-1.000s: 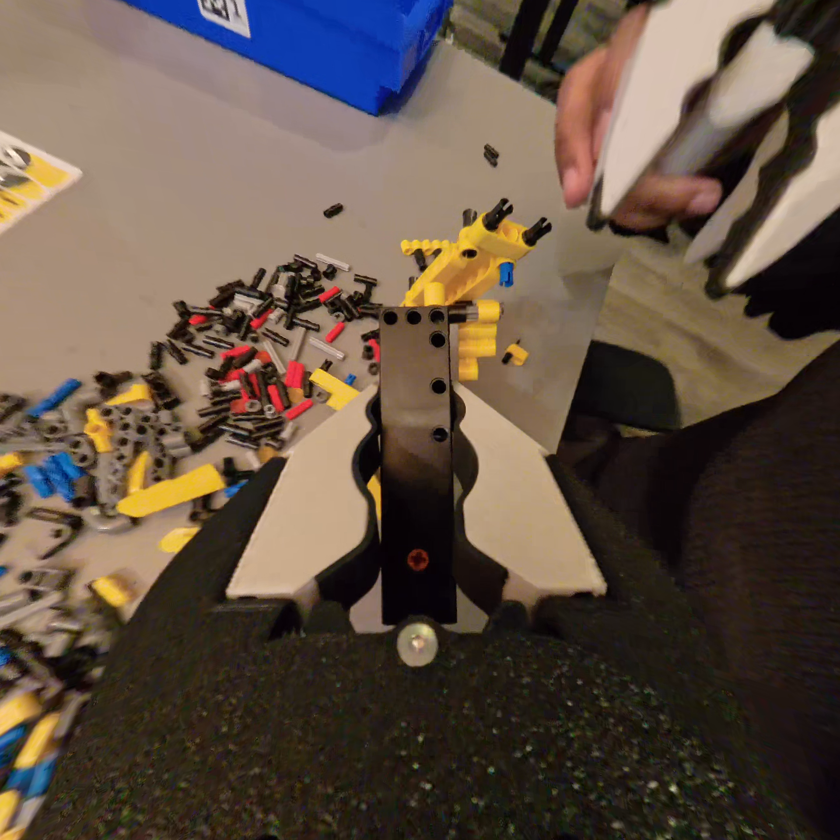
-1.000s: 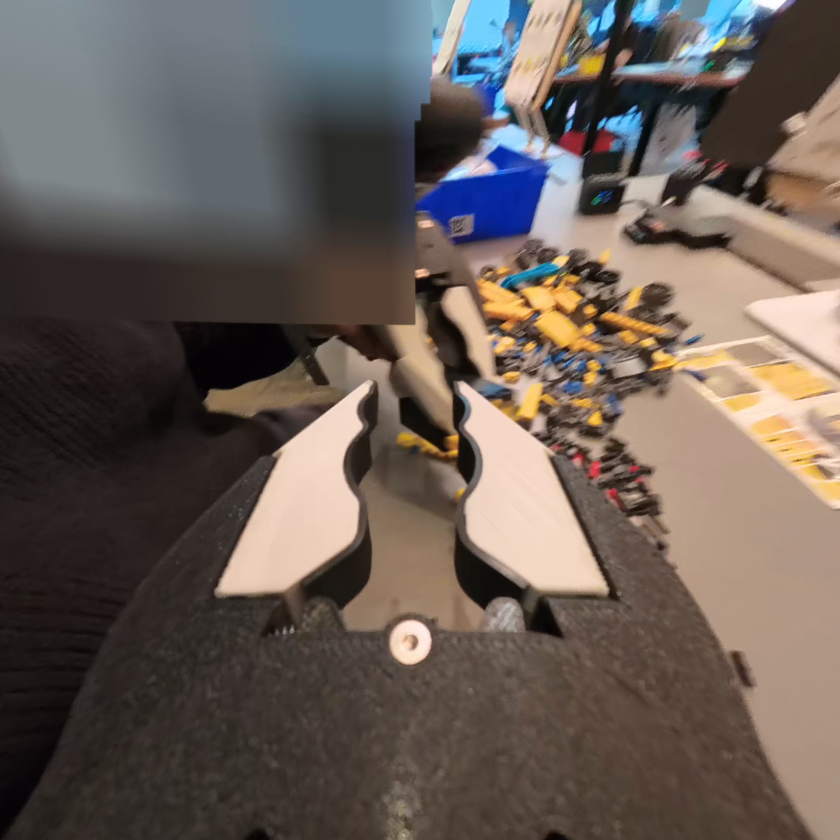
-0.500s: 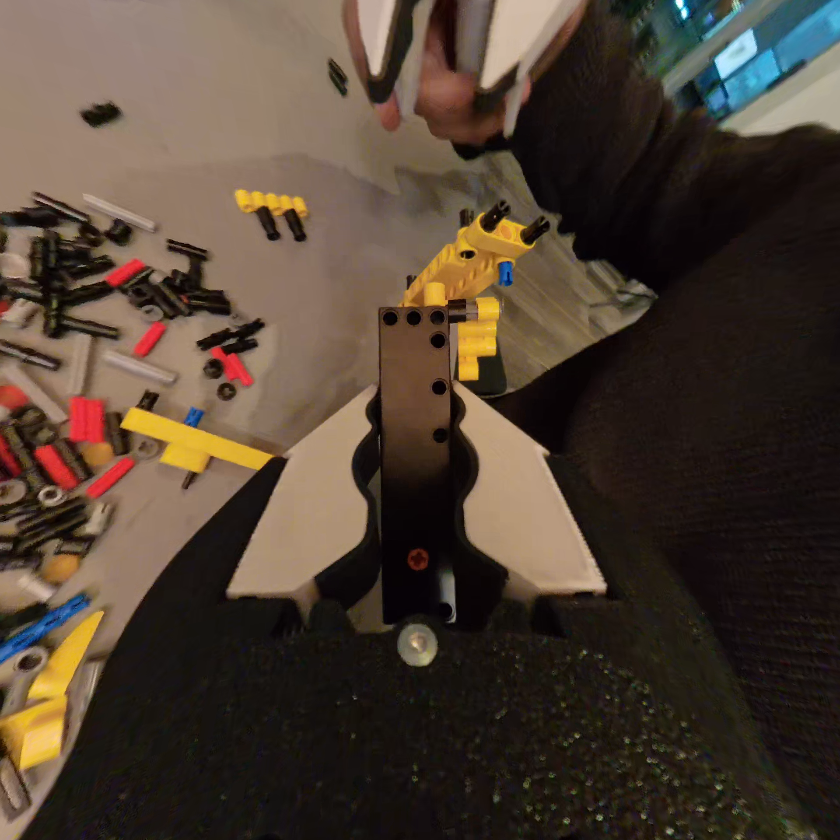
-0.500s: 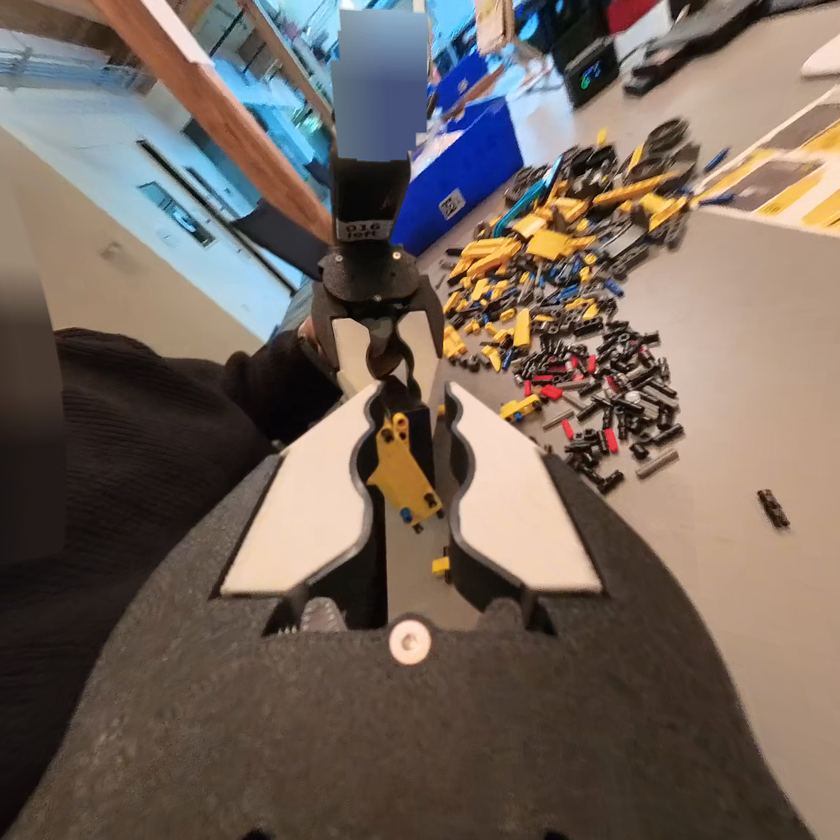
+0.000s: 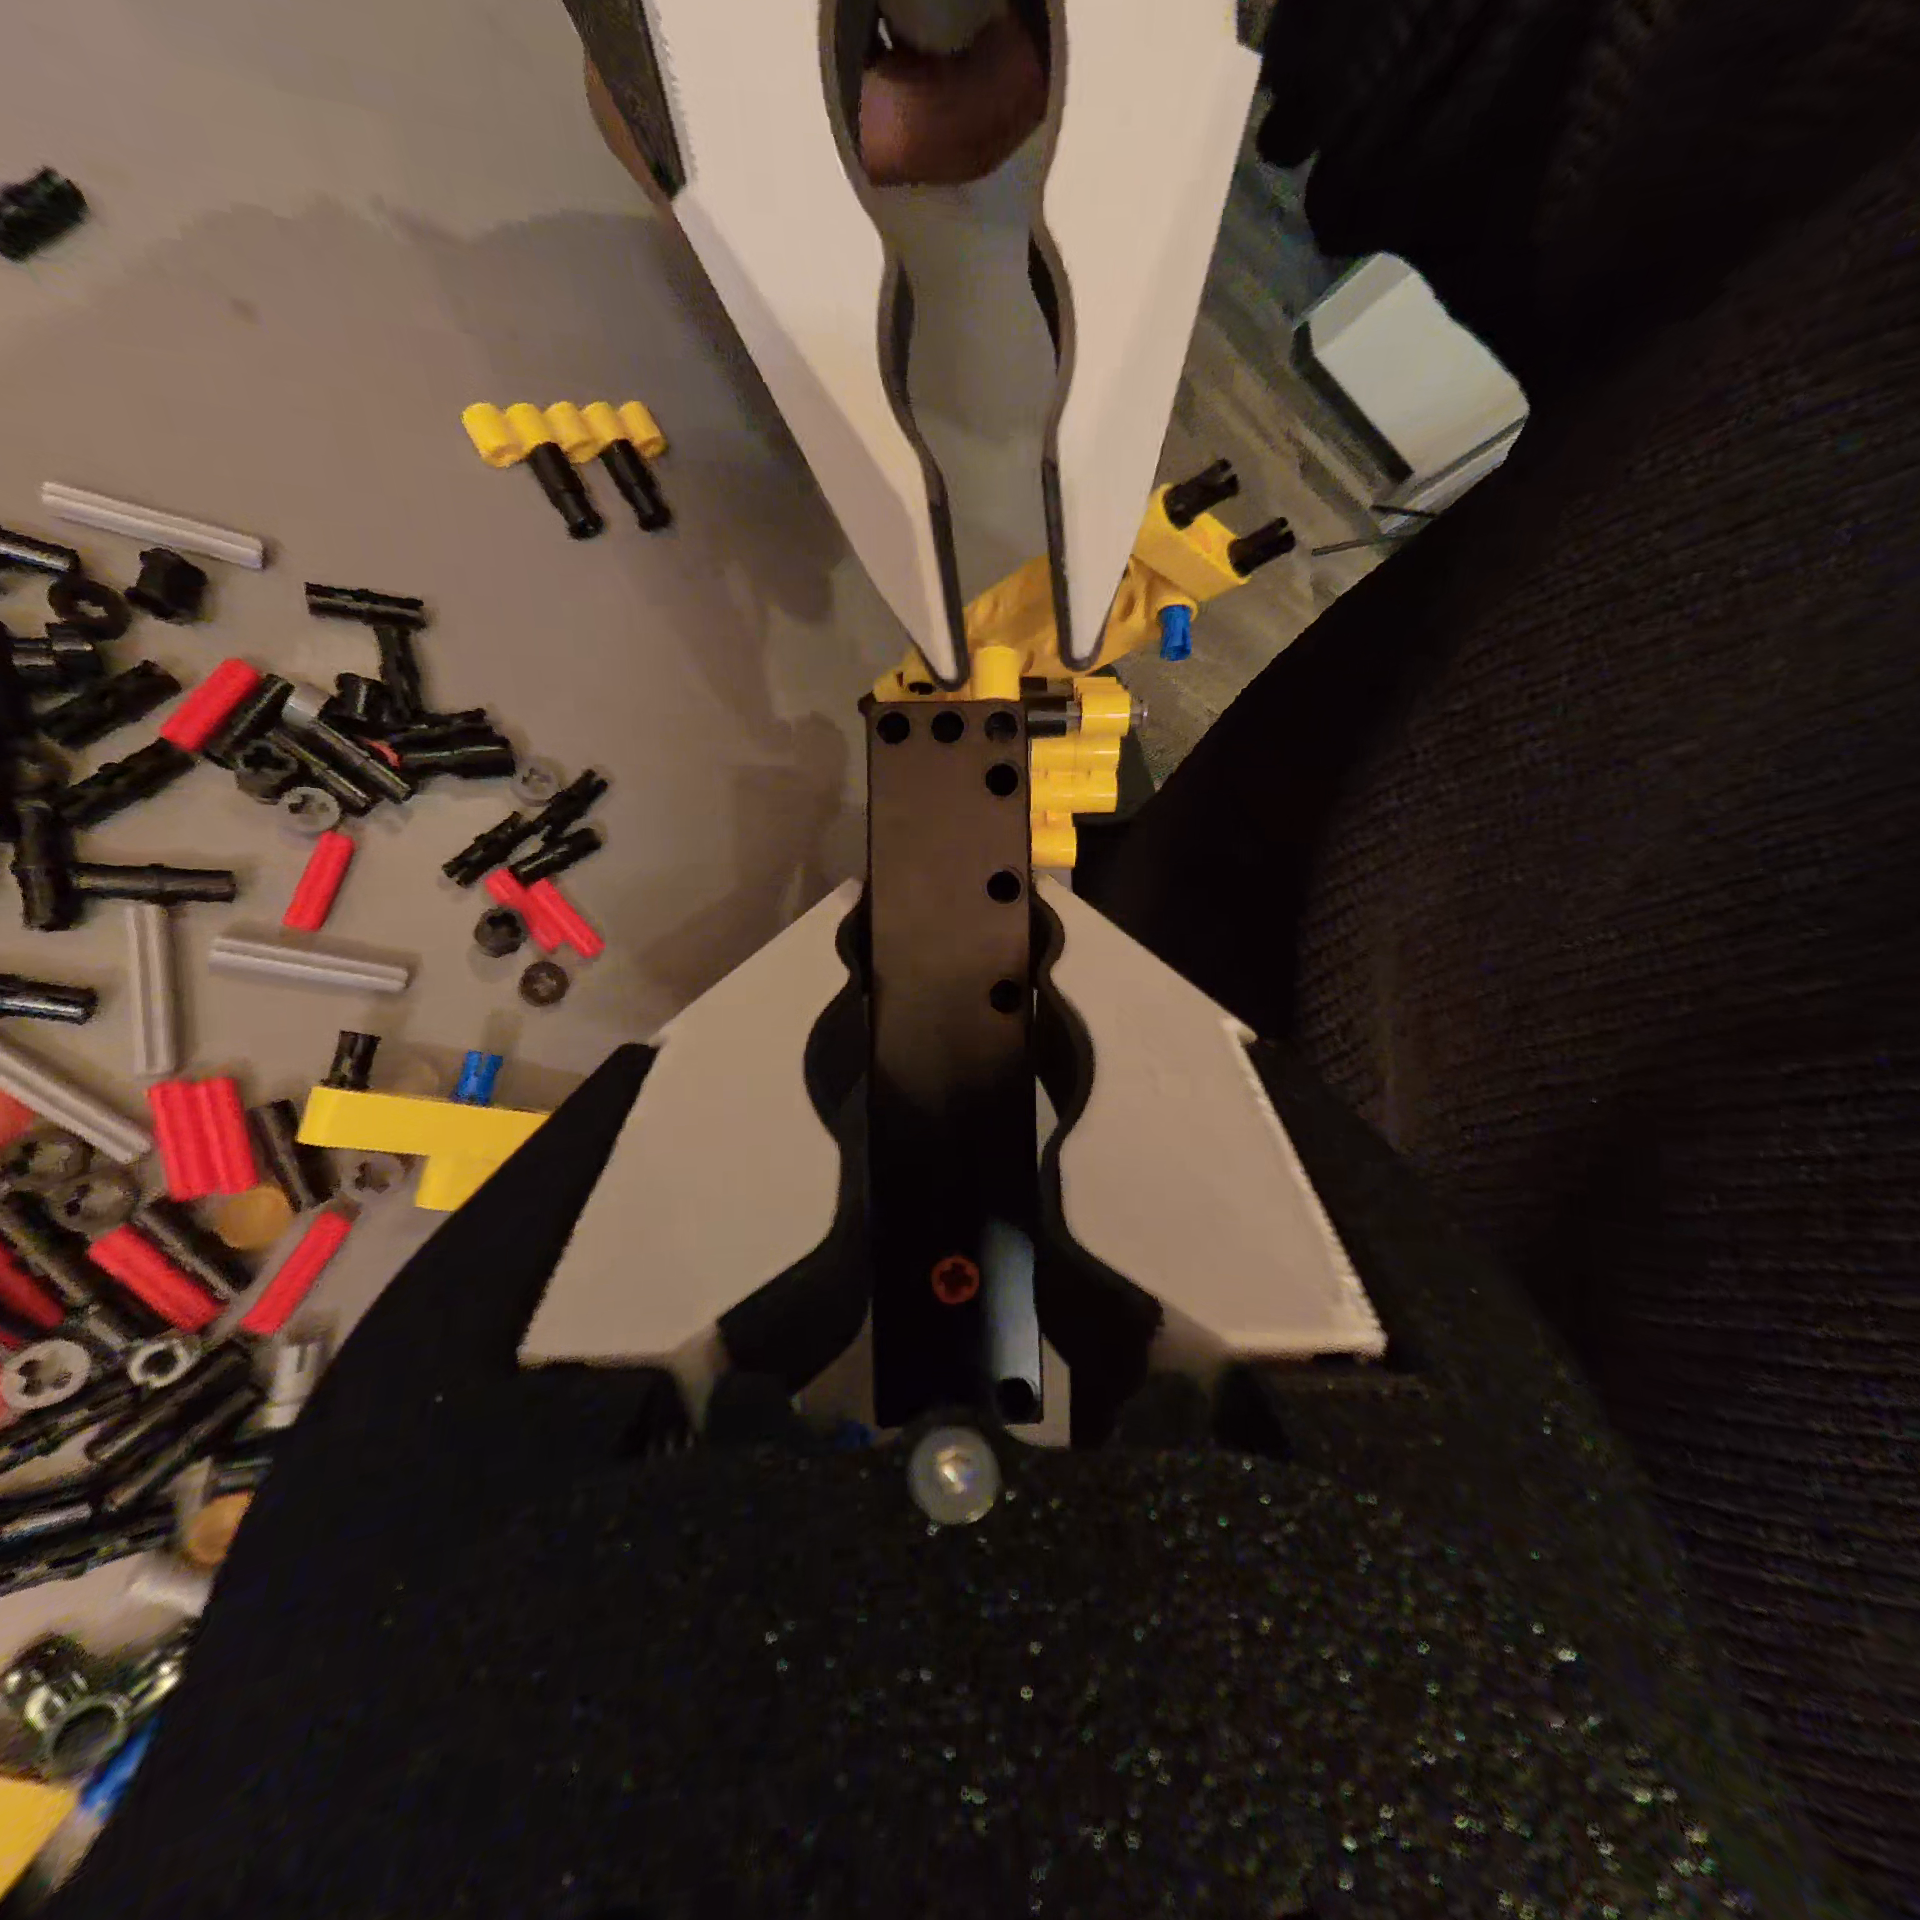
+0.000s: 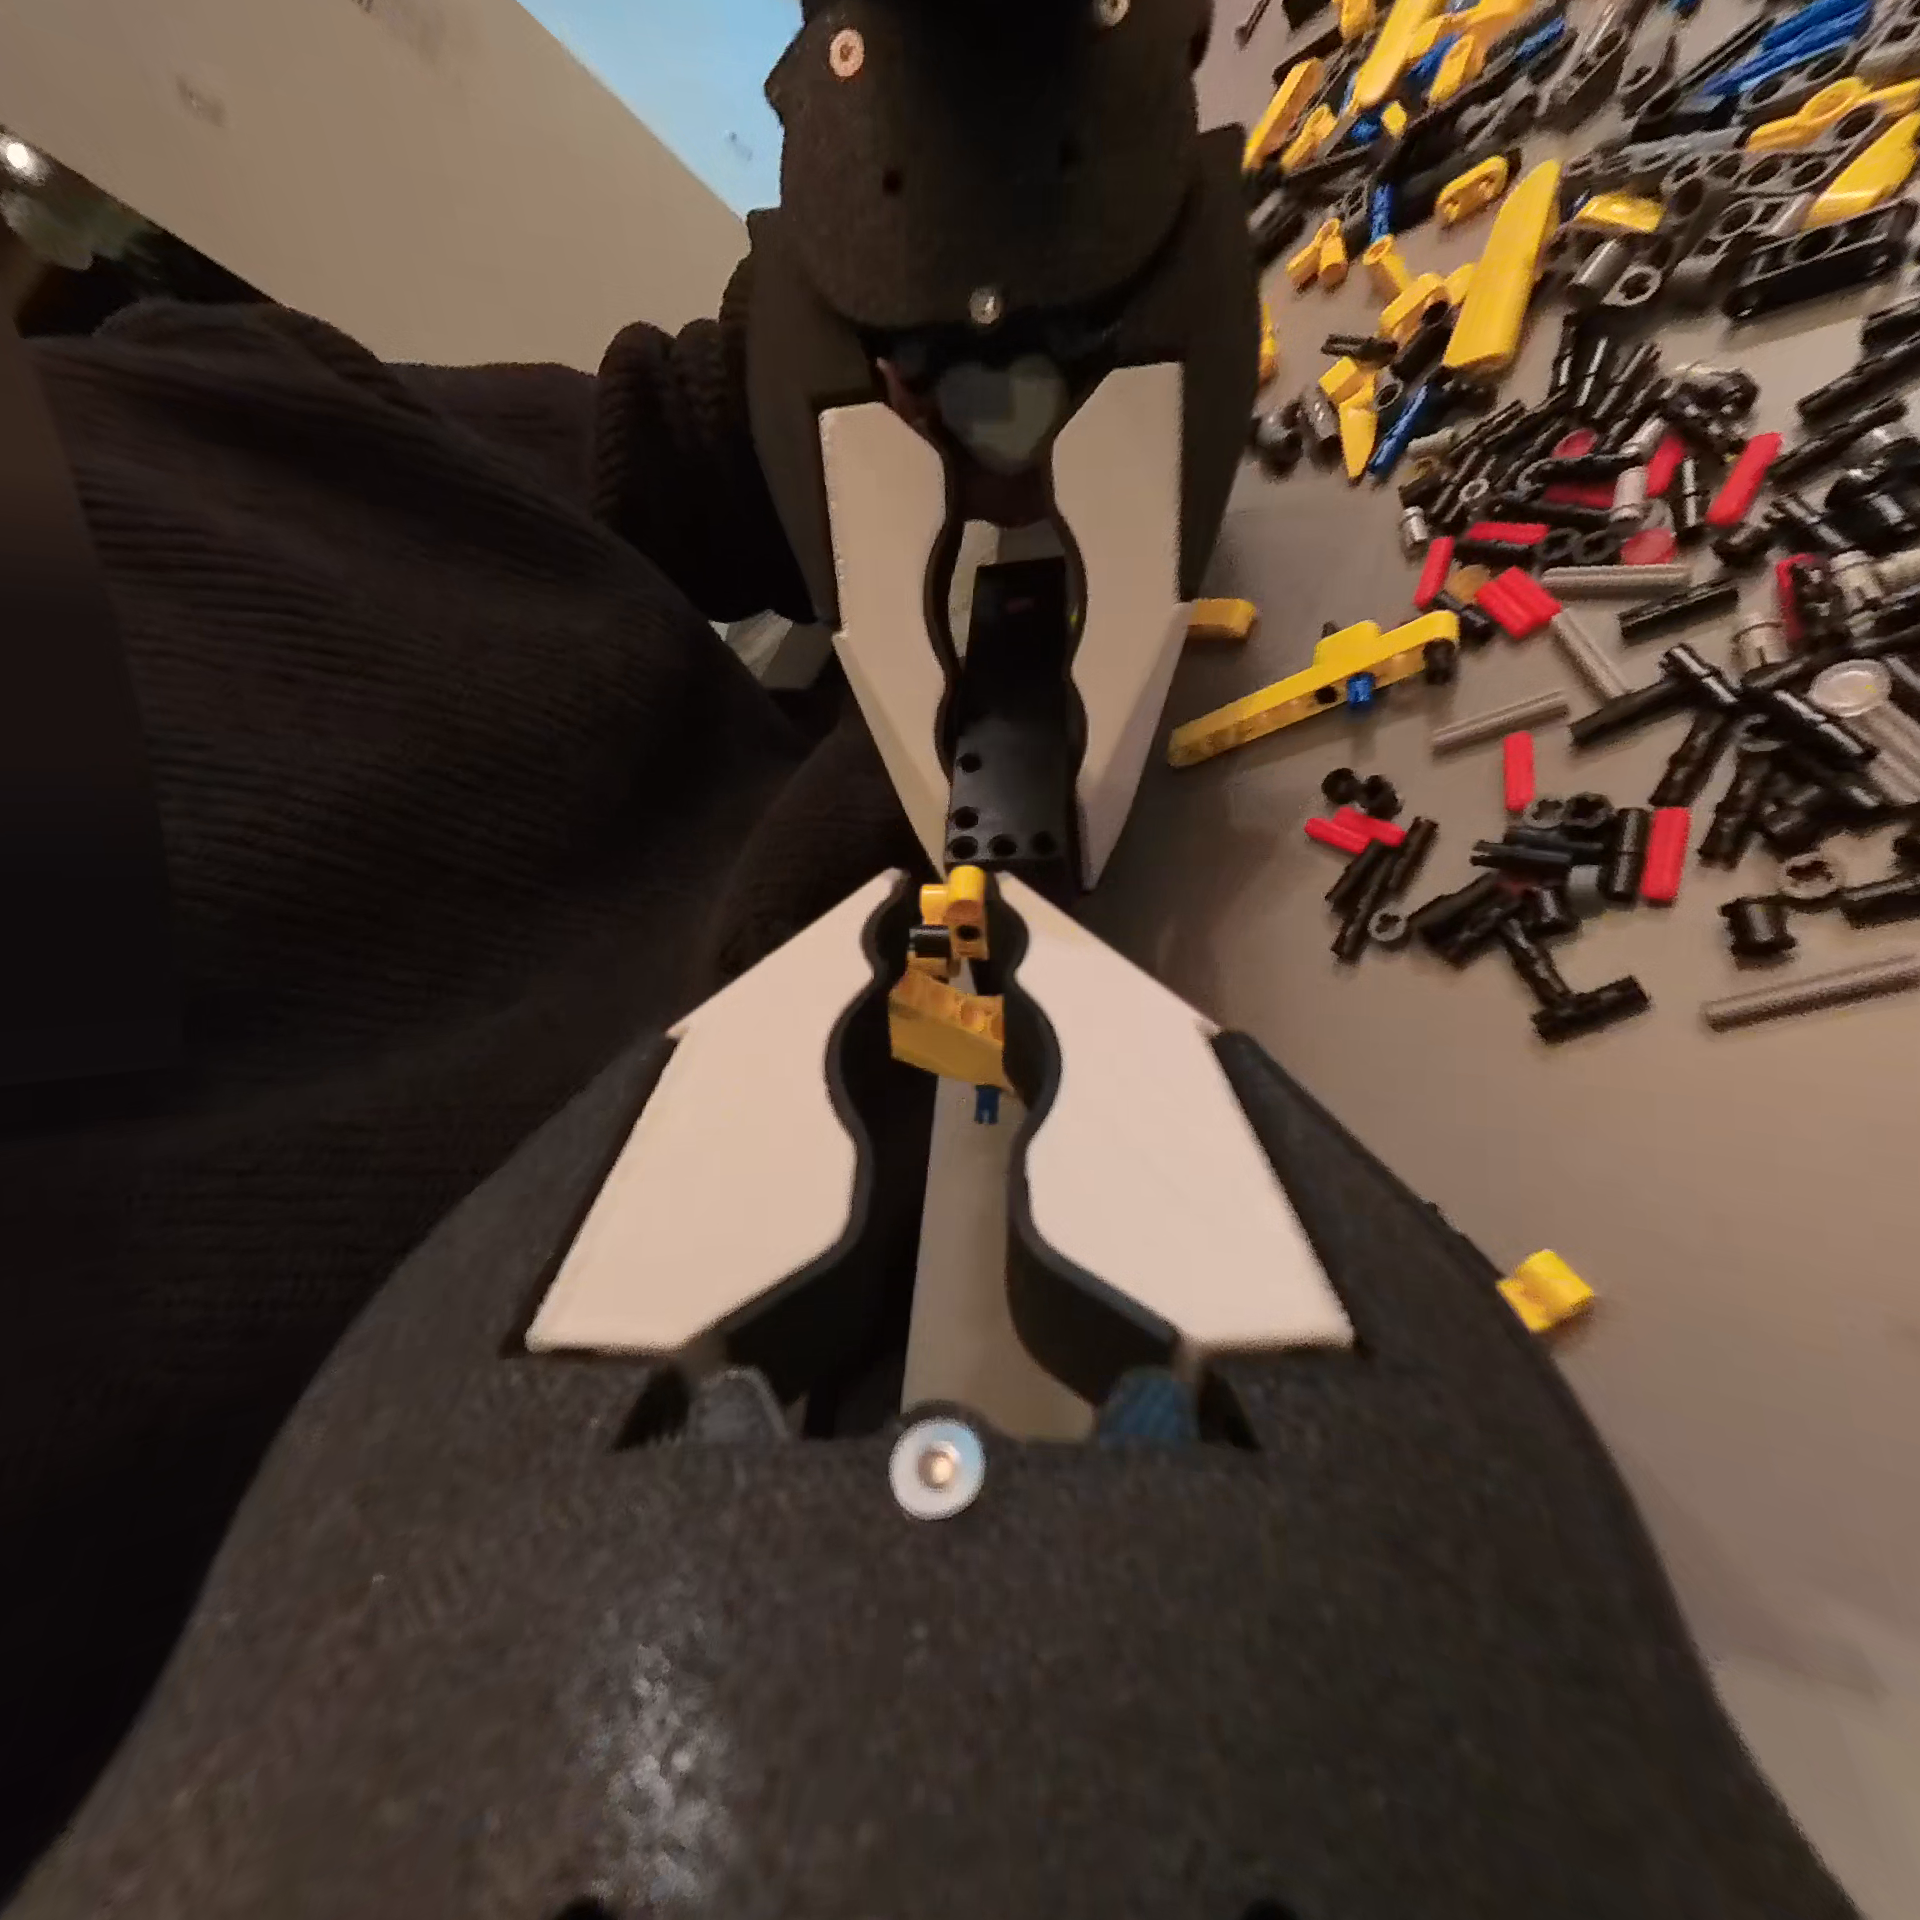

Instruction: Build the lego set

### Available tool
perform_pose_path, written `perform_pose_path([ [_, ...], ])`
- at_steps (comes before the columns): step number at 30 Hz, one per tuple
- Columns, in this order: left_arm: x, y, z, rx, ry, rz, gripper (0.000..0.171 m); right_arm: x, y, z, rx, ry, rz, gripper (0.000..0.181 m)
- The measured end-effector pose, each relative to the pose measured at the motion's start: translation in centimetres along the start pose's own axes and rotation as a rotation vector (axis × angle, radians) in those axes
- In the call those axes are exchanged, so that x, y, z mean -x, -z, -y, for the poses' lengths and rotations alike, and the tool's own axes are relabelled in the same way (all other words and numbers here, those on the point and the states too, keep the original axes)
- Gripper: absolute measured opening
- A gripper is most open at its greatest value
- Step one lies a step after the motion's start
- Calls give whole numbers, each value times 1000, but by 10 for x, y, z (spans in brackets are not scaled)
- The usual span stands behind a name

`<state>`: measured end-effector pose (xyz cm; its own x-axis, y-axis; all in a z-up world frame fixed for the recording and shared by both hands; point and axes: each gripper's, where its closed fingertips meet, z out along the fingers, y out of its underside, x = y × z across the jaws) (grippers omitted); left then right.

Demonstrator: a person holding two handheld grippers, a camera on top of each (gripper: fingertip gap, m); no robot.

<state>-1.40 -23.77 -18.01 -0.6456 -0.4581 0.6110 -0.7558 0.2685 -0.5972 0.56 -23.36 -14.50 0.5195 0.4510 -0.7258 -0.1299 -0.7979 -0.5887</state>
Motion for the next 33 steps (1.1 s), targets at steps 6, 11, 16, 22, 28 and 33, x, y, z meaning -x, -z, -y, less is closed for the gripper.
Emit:
perform_pose_path([
  [6,12,2,2,-1,21,5,25,-16,-2,-2,51,21,-39,7],
  [11,16,6,5,-54,59,1,25,-21,0,3,4,13,-70,7],
  [16,6,3,5,-69,127,-74,25,-15,0,-1,-33,-60,-29,7],
  [22,2,2,5,-37,190,-131,25,-14,9,-7,-79,-85,-10,6],
  [28,32,26,6,-92,256,-31,25,-24,37,-15,-182,-152,-41,7],
  [33,35,28,16,-133,253,-46,26,-33,41,-24,-190,-157,-82,7],
])
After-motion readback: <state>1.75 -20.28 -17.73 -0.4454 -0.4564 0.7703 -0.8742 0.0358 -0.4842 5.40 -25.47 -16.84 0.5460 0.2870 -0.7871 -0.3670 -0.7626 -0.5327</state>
